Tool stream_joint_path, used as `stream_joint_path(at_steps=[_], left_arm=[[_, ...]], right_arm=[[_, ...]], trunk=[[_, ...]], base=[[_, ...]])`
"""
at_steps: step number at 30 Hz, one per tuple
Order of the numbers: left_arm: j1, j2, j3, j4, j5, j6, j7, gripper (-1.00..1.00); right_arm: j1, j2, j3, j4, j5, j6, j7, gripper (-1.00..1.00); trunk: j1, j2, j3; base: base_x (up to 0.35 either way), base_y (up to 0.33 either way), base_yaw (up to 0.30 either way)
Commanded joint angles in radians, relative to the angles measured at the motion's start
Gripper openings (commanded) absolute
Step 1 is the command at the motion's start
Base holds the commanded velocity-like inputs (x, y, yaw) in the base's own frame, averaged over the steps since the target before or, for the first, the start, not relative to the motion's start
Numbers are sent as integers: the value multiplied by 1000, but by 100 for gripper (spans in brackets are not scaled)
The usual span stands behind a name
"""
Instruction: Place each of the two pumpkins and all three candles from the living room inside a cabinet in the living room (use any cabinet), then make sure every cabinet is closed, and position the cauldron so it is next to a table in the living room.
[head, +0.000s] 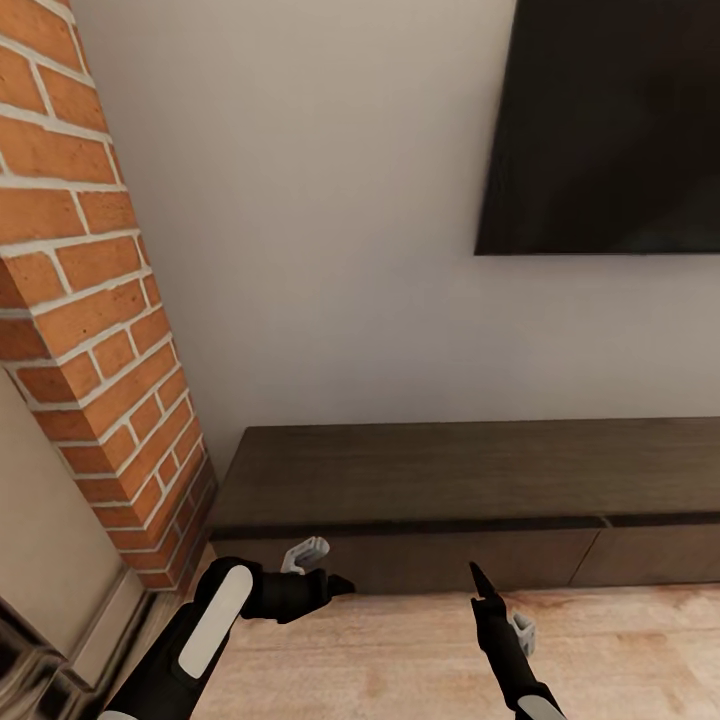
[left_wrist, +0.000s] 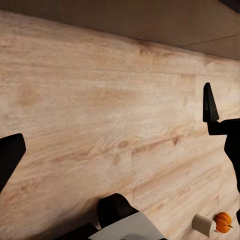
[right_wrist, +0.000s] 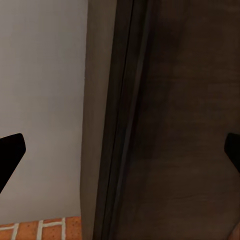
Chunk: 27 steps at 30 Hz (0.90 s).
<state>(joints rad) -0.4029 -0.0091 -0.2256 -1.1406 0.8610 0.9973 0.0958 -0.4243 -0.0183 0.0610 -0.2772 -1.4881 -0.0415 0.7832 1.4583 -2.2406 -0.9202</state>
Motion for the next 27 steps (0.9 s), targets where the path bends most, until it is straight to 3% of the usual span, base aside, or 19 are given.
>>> stream_joint_path(at_steps=[1,6,11,14,27], left_arm=[[0,0,0,-1,10,3,10,100],[0,-2,-3,14,10,2,10,100],[1,-4,-6,182,5,-5,11,100],[1,-4,-9,215,0,-8,12,100],[-3,-16,-7,190,-7,-11,12,100]], right_arm=[[-1,0,6,1,-6,-4,2,100],[-1,-1,6,1,-6,-5,1,100],[-1,0,6,1,-6,-7,1,100],[-1,0,6,1,-6,-7,1,100],[-1,0,6,2,-6,-11,0,100]], trunk=[[0,0,-1],[0,0,-1],[0,0,-1],[0,0,-1],[0,0,-1]], base=[[8,-1,0],[3,0,0],[0,0,0],[10,0,0],[105,0,0]])
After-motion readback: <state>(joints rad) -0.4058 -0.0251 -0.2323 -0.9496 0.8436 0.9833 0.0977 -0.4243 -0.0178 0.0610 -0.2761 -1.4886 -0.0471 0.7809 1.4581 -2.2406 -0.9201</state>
